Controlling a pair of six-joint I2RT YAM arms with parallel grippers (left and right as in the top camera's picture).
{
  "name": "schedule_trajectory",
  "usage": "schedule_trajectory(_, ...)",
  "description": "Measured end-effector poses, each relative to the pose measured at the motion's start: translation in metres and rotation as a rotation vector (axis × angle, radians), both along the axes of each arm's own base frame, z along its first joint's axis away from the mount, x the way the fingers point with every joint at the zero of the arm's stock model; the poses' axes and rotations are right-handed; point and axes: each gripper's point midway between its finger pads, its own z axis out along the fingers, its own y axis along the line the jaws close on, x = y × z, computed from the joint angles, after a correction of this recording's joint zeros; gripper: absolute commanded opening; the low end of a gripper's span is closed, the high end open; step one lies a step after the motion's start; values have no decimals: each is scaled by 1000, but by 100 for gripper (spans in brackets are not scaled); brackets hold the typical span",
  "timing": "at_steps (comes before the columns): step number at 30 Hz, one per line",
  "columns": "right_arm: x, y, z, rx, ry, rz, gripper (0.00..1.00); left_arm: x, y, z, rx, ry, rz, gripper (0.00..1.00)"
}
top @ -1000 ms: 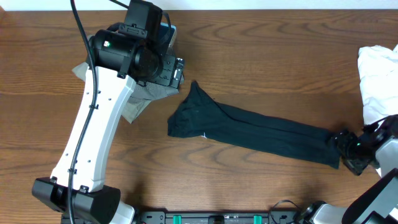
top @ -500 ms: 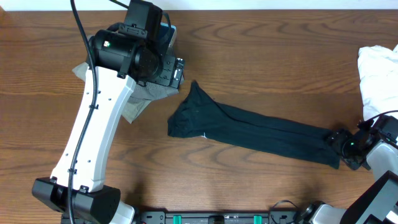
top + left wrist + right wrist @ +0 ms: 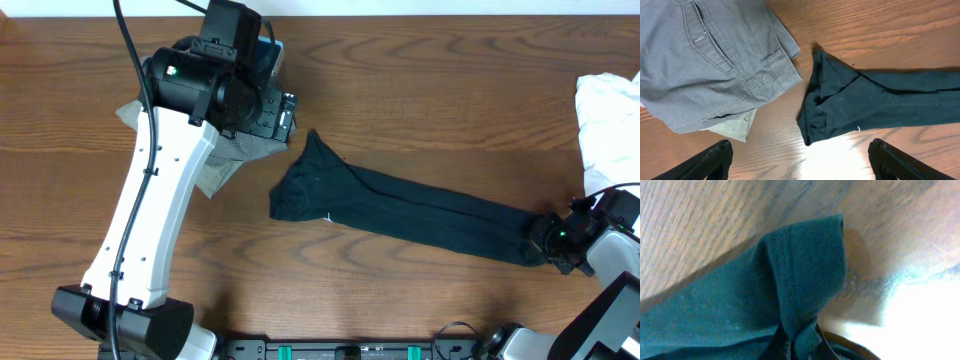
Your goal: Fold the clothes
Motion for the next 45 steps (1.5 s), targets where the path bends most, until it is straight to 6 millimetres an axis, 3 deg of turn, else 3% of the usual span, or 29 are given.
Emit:
schedule_trajectory(5,-2,-9,19,-48,11,-33,1,0,0,0,0,0,0,89)
schedule_trajectory(10,17,-33,71,-161,-75,-63,1,0,0,0,0,0,0,89)
schedule_trajectory(14,23,-41,108,-215,-128,-73,1,0,0,0,0,-1,0,89)
schedule_trajectory(17,22,-39,121,-220,-142,-71,1,0,0,0,-1,-2,0,89)
schedule_trajectory(20,25,-28,121,-196,-143,-38,1,3,-1,2,-4,-14,0,89)
schedule_trajectory(23,36,-5,121,-172,-157,45,1,5,-1,2,-7,-21,0,89)
schedule_trajectory(29,66,64,127,-122,-225,264,1,5,-2,2,-7,-21,0,89)
schedule_trajectory(37,110,158,141,-43,-386,432,1,5,-2,2,-7,-21,0,89)
schedule_trajectory(45,136,260,106,105,-403,568,1,5,-1,2,-7,-21,0,89)
